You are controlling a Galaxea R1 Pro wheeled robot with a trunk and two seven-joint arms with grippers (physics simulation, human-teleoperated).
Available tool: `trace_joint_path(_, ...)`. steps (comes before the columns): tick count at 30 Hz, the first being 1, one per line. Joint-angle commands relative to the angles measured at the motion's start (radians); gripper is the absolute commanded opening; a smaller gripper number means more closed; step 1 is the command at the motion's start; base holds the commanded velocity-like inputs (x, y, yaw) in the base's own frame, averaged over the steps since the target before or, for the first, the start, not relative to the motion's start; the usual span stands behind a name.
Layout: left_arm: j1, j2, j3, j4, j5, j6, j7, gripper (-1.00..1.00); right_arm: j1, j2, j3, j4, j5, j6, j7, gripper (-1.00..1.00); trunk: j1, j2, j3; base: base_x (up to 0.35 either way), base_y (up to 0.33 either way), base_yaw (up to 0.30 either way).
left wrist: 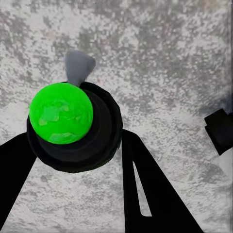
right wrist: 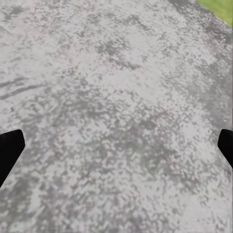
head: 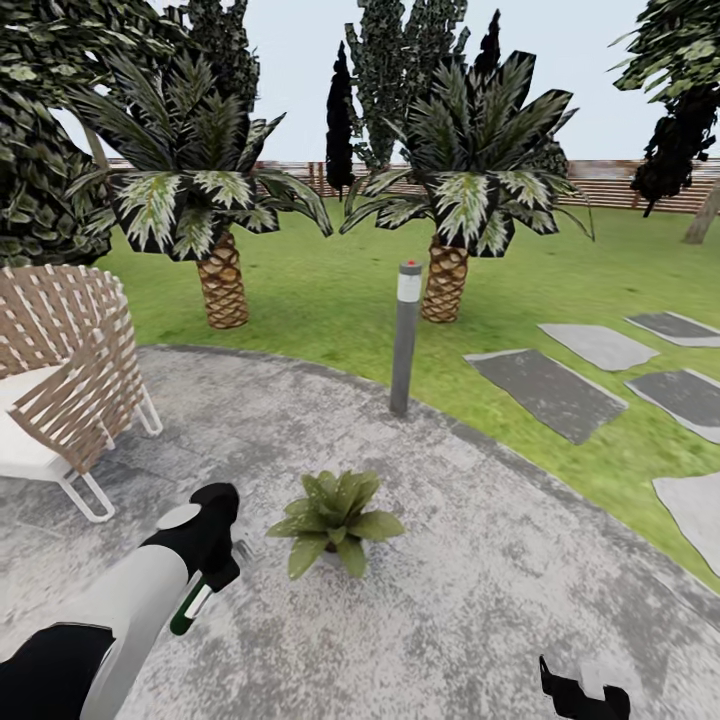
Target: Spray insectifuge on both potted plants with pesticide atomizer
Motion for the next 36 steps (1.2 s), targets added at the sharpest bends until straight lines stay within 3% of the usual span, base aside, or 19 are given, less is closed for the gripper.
trace_joint_path(1,0.000,0.001,-0.005,-0.003,-0.006,0.006,-0.010,-1.00,-0.001,0.000,-0.007,0.001,0.010,-0.004,-0.002,1.00,0.000,0.000,-0.001,0.165,-0.249,0.025)
trace_joint_path(15,0.000,0.001,-0.005,-0.004,-0.004,0.006,-0.010,-1.00,-0.001,0.000,-0.007,0.001,0.010,-0.004,-0.002,1.00,0.000,0.000,-0.001,0.211,-0.205,0.081)
trace_joint_path(26,0.000,-0.001,-0.005,-0.004,-0.004,0.006,-0.009,-1.00,-0.001,0.000,-0.006,0.001,0.010,-0.004,-0.002,1.00,0.000,0.000,-0.001,-0.126,-0.192,0.264)
trace_joint_path(36,0.000,0.000,-0.002,-0.005,-0.004,0.006,-0.009,-1.00,-0.001,0.000,-0.007,0.001,0.010,-0.004,-0.002,1.00,0.000,0.000,-0.001,-0.003,-0.007,0.078)
